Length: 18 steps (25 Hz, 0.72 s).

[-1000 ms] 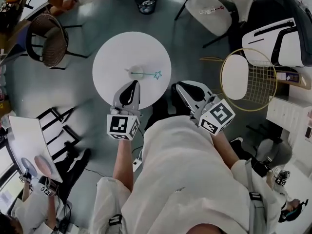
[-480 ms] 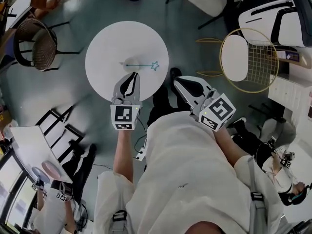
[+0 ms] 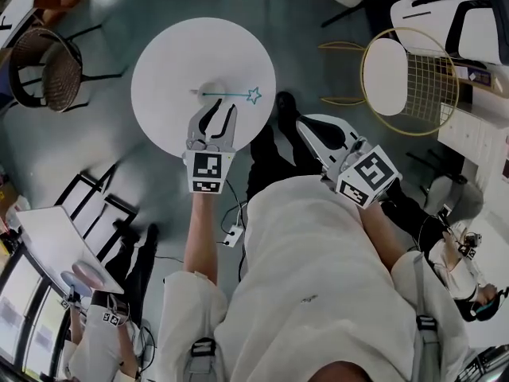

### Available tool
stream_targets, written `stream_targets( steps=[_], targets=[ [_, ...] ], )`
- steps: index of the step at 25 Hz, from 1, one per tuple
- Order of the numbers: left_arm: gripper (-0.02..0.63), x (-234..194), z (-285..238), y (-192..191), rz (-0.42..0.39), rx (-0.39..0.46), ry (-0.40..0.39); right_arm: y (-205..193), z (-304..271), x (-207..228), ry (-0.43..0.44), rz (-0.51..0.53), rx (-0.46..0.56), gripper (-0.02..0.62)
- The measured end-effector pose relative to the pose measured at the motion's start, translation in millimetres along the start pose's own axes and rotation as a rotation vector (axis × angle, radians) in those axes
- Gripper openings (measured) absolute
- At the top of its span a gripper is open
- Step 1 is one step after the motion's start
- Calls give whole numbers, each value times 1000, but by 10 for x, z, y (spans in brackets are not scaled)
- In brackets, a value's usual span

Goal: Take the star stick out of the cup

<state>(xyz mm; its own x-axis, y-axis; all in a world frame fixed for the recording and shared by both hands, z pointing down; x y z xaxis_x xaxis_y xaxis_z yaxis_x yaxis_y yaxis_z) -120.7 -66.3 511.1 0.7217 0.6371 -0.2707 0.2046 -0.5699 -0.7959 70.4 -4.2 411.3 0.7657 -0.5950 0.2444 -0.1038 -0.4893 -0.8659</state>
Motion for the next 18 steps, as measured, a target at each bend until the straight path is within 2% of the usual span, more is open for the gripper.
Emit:
stream_targets(
  steps=[6,11,18],
  targets=[
    [143,-17,-205,-225,-289,-125,20,-68,7,9,-14,-10,-23,8],
    [161,-44,-347,-326,-346,-162,19,-92,17,17,-18,-16,-34,8],
    [186,-65,-507,-429,-479,-222,37,-90,-14,32,-12,-18,-44,8]
  ],
)
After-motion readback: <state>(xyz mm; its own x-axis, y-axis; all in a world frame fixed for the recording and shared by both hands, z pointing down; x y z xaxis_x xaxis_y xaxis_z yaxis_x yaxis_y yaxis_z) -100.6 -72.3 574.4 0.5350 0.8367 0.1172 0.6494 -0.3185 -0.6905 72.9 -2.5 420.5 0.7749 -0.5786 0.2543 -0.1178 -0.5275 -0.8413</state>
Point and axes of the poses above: the fingertips, and each gripper's own axes: z backward along the fingers, x to its right, y out of its top, the point moved 6 cm from there along z, backward along the fingers, and after that the axes turned 12 degrees about z, right-handed, at the moved point
